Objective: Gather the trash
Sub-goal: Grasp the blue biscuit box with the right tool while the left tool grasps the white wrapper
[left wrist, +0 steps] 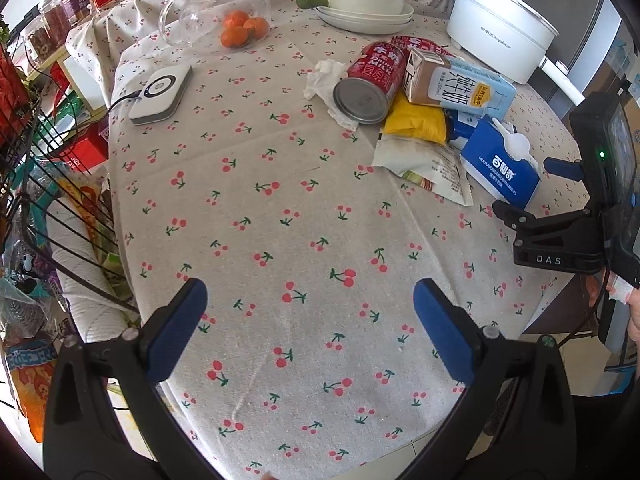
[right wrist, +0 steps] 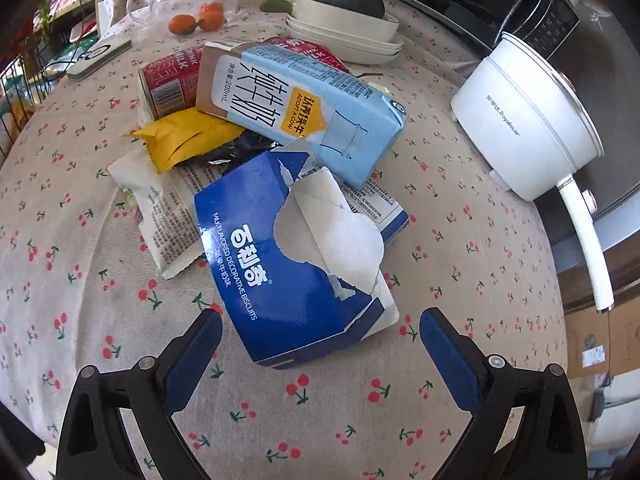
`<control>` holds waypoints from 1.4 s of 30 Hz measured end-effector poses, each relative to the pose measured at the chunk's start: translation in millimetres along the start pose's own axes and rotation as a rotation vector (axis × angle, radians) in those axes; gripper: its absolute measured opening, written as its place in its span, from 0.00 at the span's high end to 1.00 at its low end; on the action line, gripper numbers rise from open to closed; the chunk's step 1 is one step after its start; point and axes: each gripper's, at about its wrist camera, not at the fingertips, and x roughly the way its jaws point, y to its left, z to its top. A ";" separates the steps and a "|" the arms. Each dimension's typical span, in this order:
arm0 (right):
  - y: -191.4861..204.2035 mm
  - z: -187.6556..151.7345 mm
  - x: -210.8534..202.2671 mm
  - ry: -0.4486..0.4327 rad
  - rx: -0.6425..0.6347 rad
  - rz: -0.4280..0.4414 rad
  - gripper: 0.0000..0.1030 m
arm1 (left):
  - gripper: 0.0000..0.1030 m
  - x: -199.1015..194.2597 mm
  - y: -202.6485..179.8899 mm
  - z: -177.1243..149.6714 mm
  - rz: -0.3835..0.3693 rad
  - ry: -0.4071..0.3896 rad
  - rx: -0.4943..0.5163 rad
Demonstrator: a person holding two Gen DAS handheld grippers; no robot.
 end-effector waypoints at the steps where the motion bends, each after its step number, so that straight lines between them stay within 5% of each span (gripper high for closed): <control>1: -0.8 0.6 1.1 -0.004 0.002 0.002 0.03 | 0.01 0.9 0.4 -0.1 0.001 0.002 0.001; 11: -3.1 -2.6 -11.5 -0.023 0.015 0.097 0.27 | 0.01 4.1 -6.2 1.0 0.000 0.010 -0.001; 25: -57.2 -45.6 -65.7 -0.003 0.197 0.259 0.29 | 0.00 8.0 -22.5 11.4 -0.099 -0.038 -0.041; 35: -117.7 -84.9 -63.2 0.043 0.364 0.246 0.29 | 0.01 22.6 -54.0 31.1 -0.059 -0.033 0.029; 42: -143.4 -102.1 -63.4 0.053 0.443 0.259 0.29 | 0.01 40.4 -74.0 46.3 -0.151 -0.040 -0.031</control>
